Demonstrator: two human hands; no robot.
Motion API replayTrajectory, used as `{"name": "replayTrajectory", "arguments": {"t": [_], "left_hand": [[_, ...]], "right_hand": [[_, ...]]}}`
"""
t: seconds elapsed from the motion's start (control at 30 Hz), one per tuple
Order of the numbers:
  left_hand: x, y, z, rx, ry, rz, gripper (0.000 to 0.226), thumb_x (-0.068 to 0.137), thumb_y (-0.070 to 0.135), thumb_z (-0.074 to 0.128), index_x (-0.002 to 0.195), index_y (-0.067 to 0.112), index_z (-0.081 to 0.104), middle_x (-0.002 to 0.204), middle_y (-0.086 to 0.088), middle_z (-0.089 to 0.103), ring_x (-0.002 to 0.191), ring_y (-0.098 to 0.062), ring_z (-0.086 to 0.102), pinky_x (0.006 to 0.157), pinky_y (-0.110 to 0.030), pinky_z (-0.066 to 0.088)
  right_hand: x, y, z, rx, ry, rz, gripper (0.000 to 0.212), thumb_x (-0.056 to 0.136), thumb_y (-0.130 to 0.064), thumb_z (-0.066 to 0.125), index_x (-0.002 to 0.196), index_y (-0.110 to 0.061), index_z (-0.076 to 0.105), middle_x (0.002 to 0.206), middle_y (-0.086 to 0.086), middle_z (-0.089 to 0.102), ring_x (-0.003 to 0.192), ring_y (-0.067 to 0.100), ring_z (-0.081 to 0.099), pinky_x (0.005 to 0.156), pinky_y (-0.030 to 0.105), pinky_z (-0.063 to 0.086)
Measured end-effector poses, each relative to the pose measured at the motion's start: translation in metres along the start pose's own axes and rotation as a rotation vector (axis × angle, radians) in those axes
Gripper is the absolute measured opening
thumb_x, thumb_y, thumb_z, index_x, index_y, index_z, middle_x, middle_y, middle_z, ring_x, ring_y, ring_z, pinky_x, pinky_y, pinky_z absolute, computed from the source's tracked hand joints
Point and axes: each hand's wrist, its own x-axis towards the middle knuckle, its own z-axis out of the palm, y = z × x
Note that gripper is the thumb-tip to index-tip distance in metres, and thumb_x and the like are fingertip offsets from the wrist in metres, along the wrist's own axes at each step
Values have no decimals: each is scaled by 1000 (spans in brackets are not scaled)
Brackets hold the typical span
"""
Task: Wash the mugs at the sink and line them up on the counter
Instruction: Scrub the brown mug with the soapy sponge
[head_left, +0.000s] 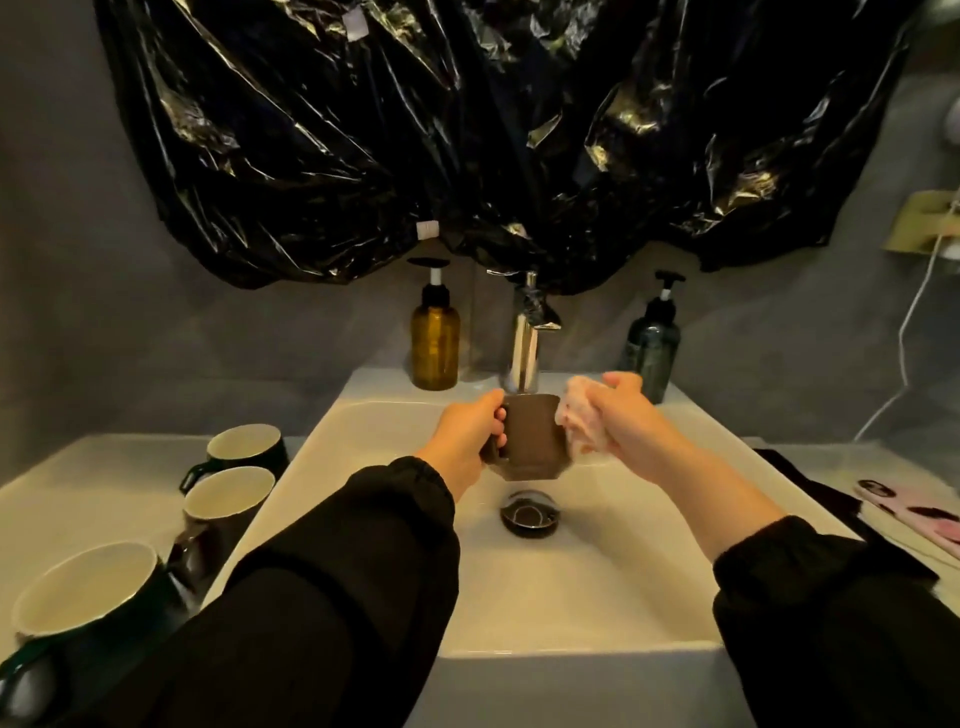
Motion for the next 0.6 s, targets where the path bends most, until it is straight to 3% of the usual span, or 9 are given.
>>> {"name": "replayTrajectory", "arguments": {"t": [0.03,0.07,0.17,0.23,0.33,0.47,0.6], "left_hand": [[0,-1,2,10,-21,-17,35,97,30,49,65,14,52,57,-1,44,54,-13,41,54,-24,37],[0,-1,4,4,-45,-29,36,97,31,49,65,14,51,56,0,43,53,-13,40,53,-23,36],[-3,0,9,-68,-108,-59,35,98,28,46,67,13,50,55,2,41,48,-10,37,49,-19,33],[-6,3,10,-152,-127,-80,29,99,21,41,73,13,49,56,3,42,45,-7,37,47,-18,32],[-8,6,8,-209,-114,-57,24,100,17,38,81,11,52,61,2,45,46,-6,39,49,-18,34],[-12,8,5,-244,-115,-56,27,101,19,39,79,9,51,60,2,44,49,-6,39,52,-19,33],[-15,7,9,-173,-143,-24,28,101,20,39,80,10,53,61,0,43,52,-8,38,54,-21,35]], "right_hand": [[0,1,2,-189,94,-133,26,96,-7,46,121,-14,38,101,8,47,80,17,49,57,19,39],[0,3,4,-344,146,-284,34,95,-11,52,125,-12,35,106,5,48,84,15,50,57,16,39],[0,7,8,-601,216,-604,21,86,-18,67,102,-12,56,96,2,54,84,16,53,65,20,34],[1,10,10,-668,223,-661,20,82,-22,72,98,-12,64,99,0,49,87,15,51,72,18,31],[-4,13,15,-744,187,-734,24,86,-26,68,107,-12,66,105,-2,44,89,12,49,78,19,37],[-11,20,22,-906,97,-871,14,86,-15,68,99,-10,70,104,6,50,84,22,54,73,32,51],[-9,19,28,-929,237,-963,12,86,-13,68,93,-5,70,98,12,54,77,25,56,63,37,54]]}}
